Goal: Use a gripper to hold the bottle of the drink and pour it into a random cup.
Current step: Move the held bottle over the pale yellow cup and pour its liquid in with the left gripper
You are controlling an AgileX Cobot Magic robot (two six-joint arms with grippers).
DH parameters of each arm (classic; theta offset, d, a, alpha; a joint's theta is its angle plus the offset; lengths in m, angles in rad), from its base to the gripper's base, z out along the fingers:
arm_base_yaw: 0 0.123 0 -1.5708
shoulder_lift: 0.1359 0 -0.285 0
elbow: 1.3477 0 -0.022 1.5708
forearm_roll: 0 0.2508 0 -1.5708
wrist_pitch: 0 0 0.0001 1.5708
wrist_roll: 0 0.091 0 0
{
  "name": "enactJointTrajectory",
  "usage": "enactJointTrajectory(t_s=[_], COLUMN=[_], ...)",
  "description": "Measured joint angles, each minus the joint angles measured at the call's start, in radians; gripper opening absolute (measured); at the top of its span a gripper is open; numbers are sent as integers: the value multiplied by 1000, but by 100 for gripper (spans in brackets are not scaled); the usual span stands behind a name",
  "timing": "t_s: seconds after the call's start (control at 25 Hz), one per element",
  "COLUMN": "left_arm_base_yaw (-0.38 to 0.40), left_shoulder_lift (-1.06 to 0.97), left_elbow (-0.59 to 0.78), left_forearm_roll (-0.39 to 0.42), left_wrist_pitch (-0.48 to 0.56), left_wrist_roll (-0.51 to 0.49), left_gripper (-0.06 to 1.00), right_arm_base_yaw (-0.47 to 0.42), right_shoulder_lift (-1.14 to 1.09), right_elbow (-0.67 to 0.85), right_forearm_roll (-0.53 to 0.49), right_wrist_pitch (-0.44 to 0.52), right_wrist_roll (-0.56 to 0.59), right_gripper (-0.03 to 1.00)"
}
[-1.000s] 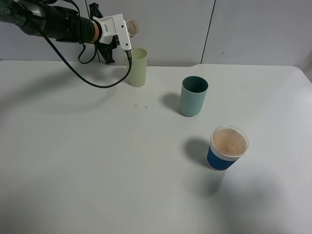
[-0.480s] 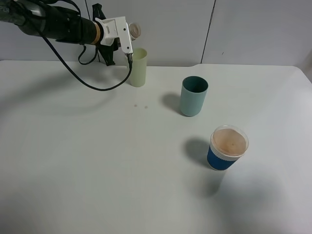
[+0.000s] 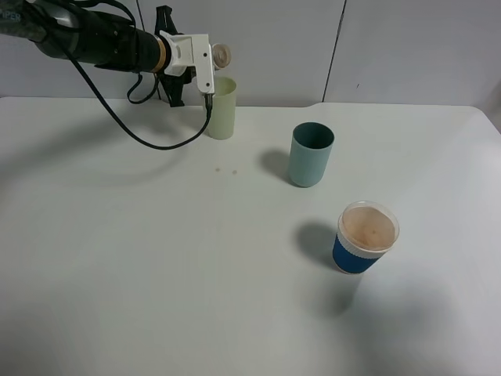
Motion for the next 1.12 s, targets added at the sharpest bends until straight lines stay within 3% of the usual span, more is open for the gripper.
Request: enactJointTrajectory(t_s=[1.12], left_arm_base_yaw=[44], left_shoulder_lift=[0], left_elbow=[0], left_forearm_roll=[26], left_wrist_pitch=[18], left_wrist_roll=[59], left_gripper=[34], right_arm_base_yaw=[0], right_shoulder_lift=[0], right_elbow=[0], right_forearm_roll=[0], right_wrist_pitch=[0], right_wrist_roll=[0], right_gripper=[100])
